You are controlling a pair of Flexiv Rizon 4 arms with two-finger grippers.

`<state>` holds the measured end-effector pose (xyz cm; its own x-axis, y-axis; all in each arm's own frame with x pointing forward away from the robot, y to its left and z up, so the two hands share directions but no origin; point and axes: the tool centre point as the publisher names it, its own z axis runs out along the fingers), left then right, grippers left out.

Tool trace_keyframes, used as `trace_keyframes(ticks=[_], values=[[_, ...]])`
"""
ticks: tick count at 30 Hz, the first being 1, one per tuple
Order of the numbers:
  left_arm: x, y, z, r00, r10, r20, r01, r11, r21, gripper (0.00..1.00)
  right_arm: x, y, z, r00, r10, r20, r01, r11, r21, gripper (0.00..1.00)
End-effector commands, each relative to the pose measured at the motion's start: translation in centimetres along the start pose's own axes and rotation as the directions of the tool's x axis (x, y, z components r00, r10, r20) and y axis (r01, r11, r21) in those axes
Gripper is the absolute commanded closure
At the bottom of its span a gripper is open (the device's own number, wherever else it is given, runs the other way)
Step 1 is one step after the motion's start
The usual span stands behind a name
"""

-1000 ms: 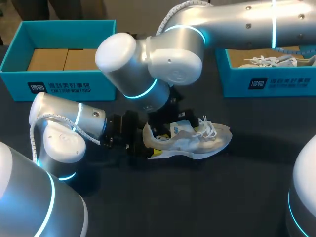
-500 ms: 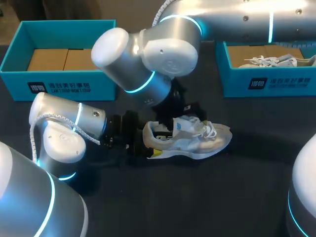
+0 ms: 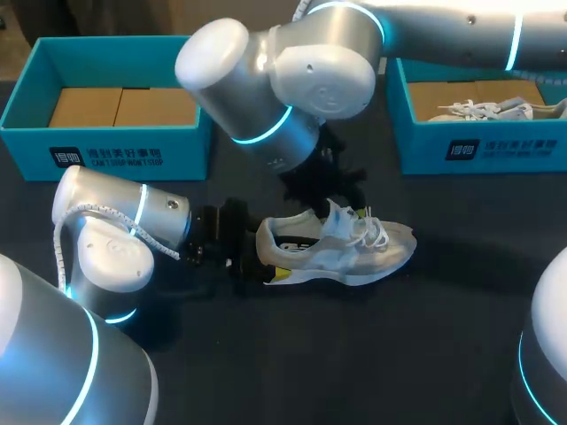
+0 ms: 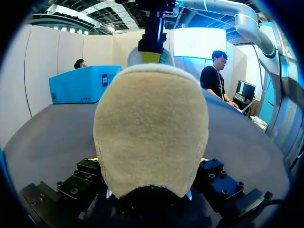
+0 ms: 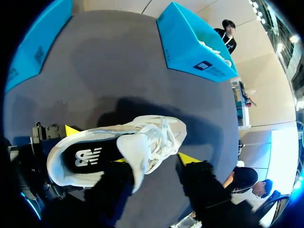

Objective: Take the shoe out of the shoebox, open the shoe tongue, remove and reinsert the insole, then place the shoe into the shoebox

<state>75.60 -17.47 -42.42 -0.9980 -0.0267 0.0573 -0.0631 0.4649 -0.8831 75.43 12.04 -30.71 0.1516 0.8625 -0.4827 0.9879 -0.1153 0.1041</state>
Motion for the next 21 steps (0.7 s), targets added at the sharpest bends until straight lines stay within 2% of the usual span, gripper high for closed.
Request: trace_keyframes(ticks=[1,7,15,21], values=[[0.2,0.2,0.4,1.0,-0.001,-0.002,0.001,1.0,-0.003,1.0,-0.1,-0.2,0.4,0.992,0.123,-0.028,-0.123,0.992,-0.001,1.0],[0.2,0.2,0.4,1.0,-0.001,-0.002,0.001,1.0,-0.003,1.0,-0.6,0.3,1.8,0.99,0.123,-0.074,-0.123,0.992,0.008,1.0],[0.2,0.2,0.4,1.0,-0.001,-0.002,0.001,1.0,-0.003,1.0,-4.0,1.6,3.4,0.99,0.127,-0.065,-0.129,0.992,-0.019,1.0],[0.2,0.2,0.4,1.0,-0.001,-0.002,0.001,1.0,-0.003,1.0,-5.6,2.3,5.9,0.993,0.107,-0.051,-0.109,0.994,-0.026,1.0]])
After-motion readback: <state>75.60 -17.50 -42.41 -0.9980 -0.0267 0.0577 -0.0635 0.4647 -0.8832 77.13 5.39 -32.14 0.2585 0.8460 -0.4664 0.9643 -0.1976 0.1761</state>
